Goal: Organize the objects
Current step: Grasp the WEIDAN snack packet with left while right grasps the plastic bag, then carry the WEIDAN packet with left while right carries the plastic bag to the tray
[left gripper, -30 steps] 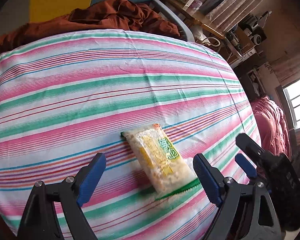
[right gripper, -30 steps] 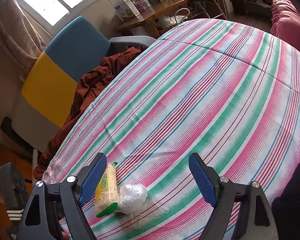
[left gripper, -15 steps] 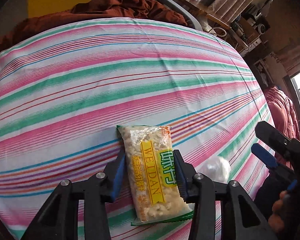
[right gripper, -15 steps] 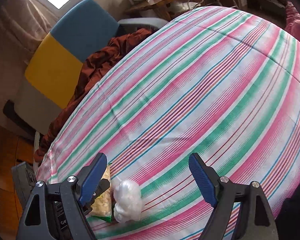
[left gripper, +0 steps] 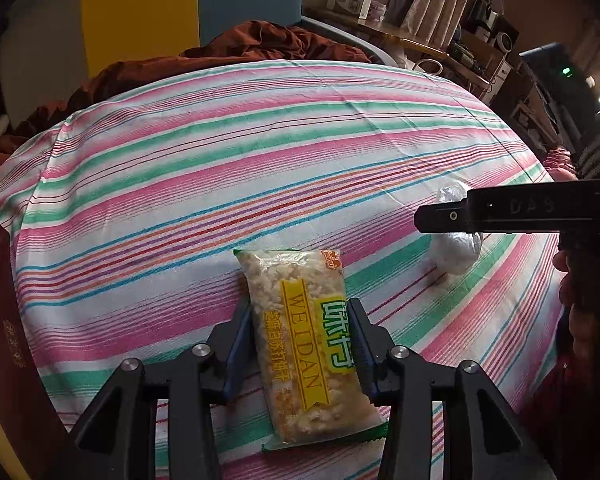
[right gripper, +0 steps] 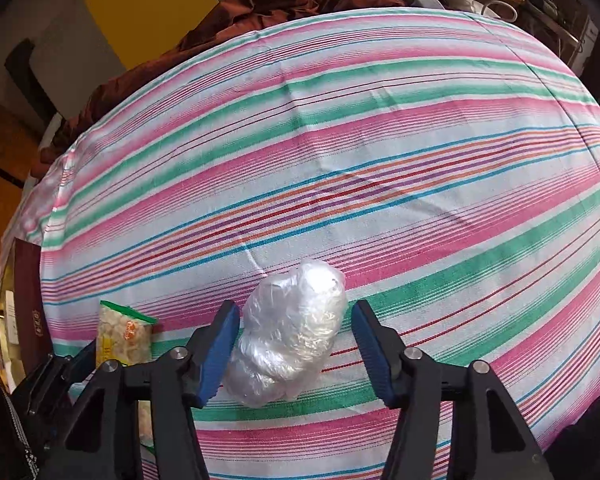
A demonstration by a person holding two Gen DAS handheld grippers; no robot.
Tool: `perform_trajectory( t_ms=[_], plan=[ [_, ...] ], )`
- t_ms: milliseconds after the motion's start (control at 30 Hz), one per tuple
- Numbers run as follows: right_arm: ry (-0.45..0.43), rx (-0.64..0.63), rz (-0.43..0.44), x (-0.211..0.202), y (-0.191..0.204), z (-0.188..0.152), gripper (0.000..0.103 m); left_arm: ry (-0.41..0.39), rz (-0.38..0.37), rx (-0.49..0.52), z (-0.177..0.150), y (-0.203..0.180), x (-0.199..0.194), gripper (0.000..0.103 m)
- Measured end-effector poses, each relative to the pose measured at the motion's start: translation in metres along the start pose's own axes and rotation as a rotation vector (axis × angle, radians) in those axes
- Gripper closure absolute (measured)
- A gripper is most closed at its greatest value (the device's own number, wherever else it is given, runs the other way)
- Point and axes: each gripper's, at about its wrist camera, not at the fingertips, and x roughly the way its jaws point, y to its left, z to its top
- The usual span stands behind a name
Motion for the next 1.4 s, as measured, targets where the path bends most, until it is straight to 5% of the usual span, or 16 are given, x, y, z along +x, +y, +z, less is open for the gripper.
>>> perform_trajectory(
  t_ms=[33, 200, 433, 1133, 1400],
  plan=[
    [-0.002, -0.012, -0.01, 0.0, 0.002, -0.003, 0.062, -0.007, -0.001, -0.004, -0.001, 0.001, 0.0, 0.056],
    [-0.024, -0.088, -0.052, -0.001, 0.015, -0.007, 0.069, -0.038, 0.025, 0.025, -0.005, -0.003, -0.001, 0.057],
    [-0.082, -0.173, -0.04, -0.008, 0.033, -0.01, 0.069, -0.04, 0.046, -0.014, -0.011, 0.004, -0.016, 0.06],
    [-0.17, -0.407, 0.057, -0.022, 0.099, -0.026, 0.069, -0.328, 0.226, -0.126, -0.052, 0.07, -0.165, 0.06],
    [-0.19, -0.477, 0.174, -0.029, 0.174, -0.035, 0.069, -0.354, 0.288, -0.218, -0.079, 0.116, -0.187, 0.06]
  ],
)
